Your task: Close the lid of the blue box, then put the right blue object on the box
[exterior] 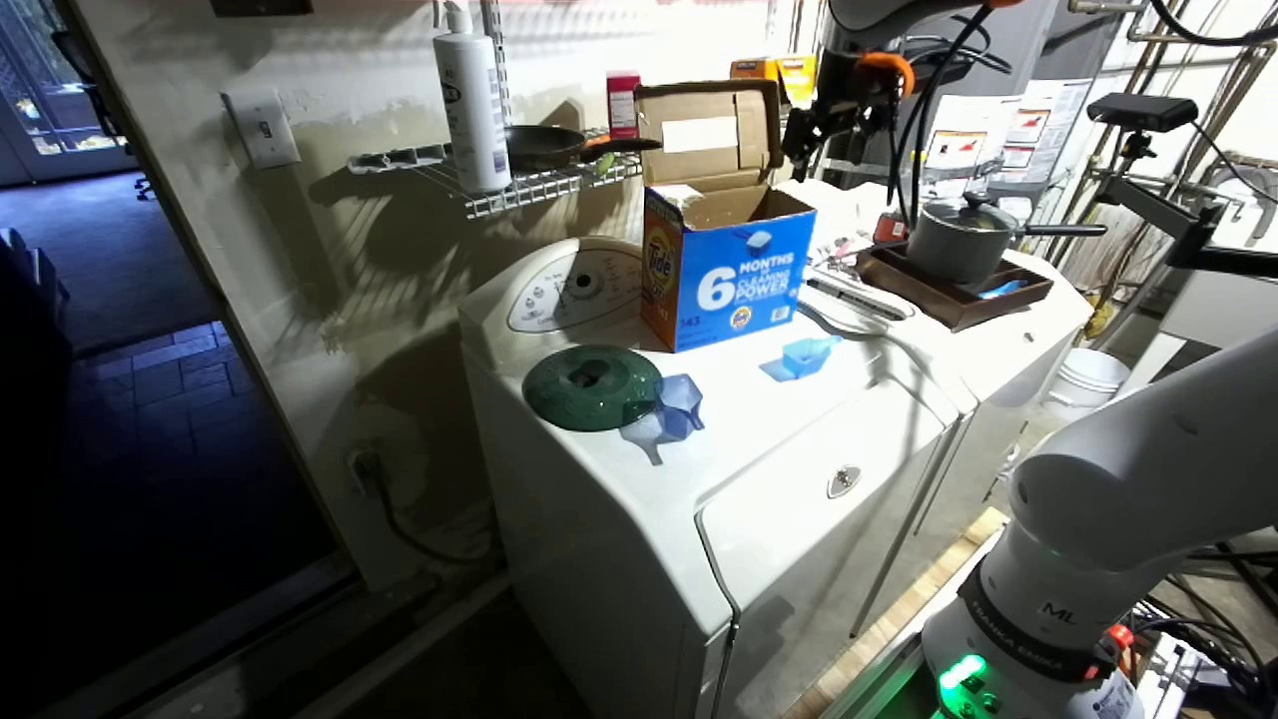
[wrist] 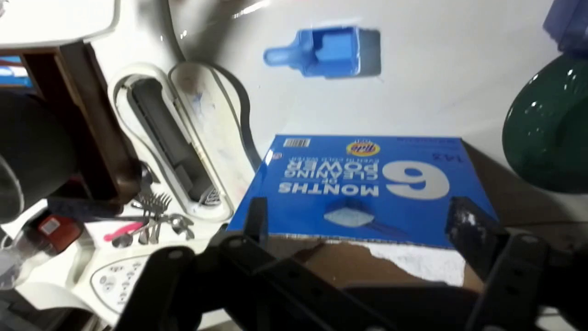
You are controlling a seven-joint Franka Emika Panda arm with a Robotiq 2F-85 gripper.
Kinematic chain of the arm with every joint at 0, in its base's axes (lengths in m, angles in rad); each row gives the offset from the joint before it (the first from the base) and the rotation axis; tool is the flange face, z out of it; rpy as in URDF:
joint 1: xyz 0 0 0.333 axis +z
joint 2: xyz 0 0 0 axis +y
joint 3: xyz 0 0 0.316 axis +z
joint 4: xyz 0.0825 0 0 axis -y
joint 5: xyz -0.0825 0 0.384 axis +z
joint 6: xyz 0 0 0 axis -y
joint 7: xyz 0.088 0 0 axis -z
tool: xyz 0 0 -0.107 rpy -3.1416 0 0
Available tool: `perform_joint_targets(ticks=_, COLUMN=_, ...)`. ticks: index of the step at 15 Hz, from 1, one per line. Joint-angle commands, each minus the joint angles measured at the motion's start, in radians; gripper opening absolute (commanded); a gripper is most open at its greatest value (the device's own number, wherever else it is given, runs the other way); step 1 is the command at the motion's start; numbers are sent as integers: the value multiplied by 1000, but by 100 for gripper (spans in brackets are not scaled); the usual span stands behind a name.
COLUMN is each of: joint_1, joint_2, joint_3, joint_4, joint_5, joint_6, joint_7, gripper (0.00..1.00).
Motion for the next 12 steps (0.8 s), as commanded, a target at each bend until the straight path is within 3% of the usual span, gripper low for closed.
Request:
perform_joint_targets(ticks=1, joint_1=-3, joint_2=136, joint_3=10, joint_4=188, joint_5=-41, joint_6=42, joint_7=22, gripper=100)
perform_joint_targets(ticks=6, joint_1=16, joint_2=264, joint_3=-7, joint_4=394, joint_5=0, joint_6=46, joint_7=-6, gripper=100)
perform_joint_targets(ticks=7, joint_1=12, joint_2=195, joint_3=-8, joint_4=294, joint_5=-18, joint_6=60, joint_7=3, gripper=100)
perform_joint_targets(ticks=12, joint_1=18, joint_2=250, joint_3=-10, joint_4=366, joint_5=-18, joint_6=59, joint_7=2, gripper=100)
